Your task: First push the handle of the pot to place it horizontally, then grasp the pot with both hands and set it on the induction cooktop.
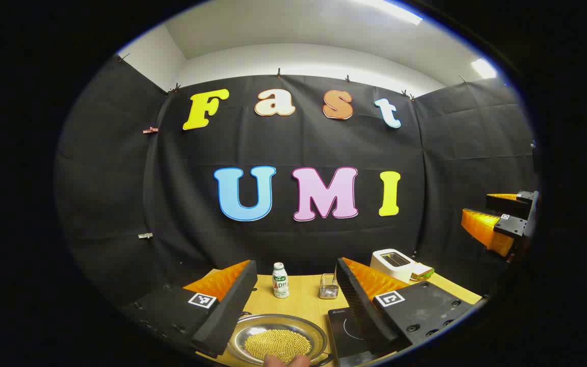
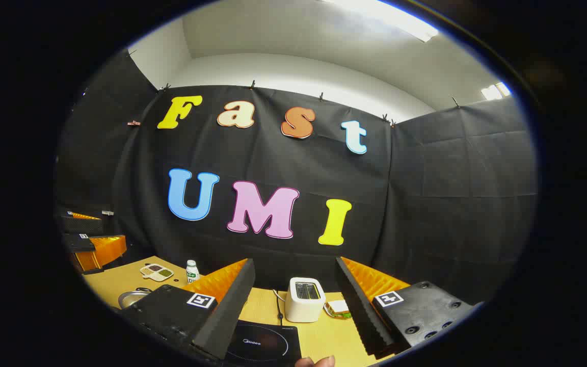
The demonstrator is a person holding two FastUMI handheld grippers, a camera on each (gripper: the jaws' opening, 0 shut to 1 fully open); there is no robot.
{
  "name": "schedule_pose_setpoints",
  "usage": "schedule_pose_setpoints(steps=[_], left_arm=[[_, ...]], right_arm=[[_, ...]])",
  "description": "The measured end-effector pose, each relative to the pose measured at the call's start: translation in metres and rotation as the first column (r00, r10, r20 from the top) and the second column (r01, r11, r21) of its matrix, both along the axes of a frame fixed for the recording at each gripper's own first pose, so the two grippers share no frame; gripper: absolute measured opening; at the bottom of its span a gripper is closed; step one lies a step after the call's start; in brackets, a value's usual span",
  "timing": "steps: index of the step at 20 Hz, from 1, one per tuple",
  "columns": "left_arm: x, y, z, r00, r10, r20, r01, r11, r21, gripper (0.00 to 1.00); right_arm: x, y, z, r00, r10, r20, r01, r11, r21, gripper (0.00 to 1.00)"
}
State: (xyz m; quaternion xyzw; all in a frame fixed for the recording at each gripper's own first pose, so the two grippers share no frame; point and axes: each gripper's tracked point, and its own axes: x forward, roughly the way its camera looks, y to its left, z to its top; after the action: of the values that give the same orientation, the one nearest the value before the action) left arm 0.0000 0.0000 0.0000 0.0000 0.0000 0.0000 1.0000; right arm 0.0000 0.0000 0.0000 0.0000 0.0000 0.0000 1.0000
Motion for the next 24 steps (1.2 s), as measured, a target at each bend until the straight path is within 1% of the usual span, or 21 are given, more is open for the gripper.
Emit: schedule_pose_setpoints(steps=[11, 12, 15, 19, 21, 24], left_arm=[[-0.008, 0.006, 0.01, 1.0, 0.011, 0.024, -0.011, 1.0, 0.01, 0.97], [-0.01, 0.006, 0.009, 1.0, 0.012, 0.025, -0.012, 1.0, 0.011, 0.97], [-0.013, 0.007, 0.013, 0.999, 0.013, 0.03, -0.013, 1.0, 0.005, 0.97], [-0.013, 0.011, 0.013, 1.0, 0.011, 0.029, -0.011, 1.0, -0.003, 0.97], [-0.015, 0.014, 0.015, 0.999, 0.01, 0.033, -0.01, 1.0, -0.003, 0.93], [-0.017, 0.015, 0.02, 0.999, -0.005, 0.041, 0.006, 1.0, -0.027, 0.44]], right_arm=[[-0.005, 0.003, 0.009, 1.0, 0.003, 0.006, -0.003, 1.0, -0.005, 0.98], [-0.005, 0.005, 0.011, 1.0, 0.006, 0.007, -0.006, 1.0, -0.005, 0.96], [-0.007, 0.008, 0.014, 1.0, 0.011, 0.014, -0.011, 1.0, -0.009, 0.98], [-0.008, 0.01, 0.015, 1.0, 0.018, 0.012, -0.017, 1.0, -0.016, 0.98], [-0.008, 0.011, 0.014, 1.0, 0.018, 0.007, -0.018, 1.0, -0.023, 0.98], [-0.009, 0.01, 0.014, 1.0, 0.016, 0.005, -0.016, 0.999, -0.032, 0.98]])
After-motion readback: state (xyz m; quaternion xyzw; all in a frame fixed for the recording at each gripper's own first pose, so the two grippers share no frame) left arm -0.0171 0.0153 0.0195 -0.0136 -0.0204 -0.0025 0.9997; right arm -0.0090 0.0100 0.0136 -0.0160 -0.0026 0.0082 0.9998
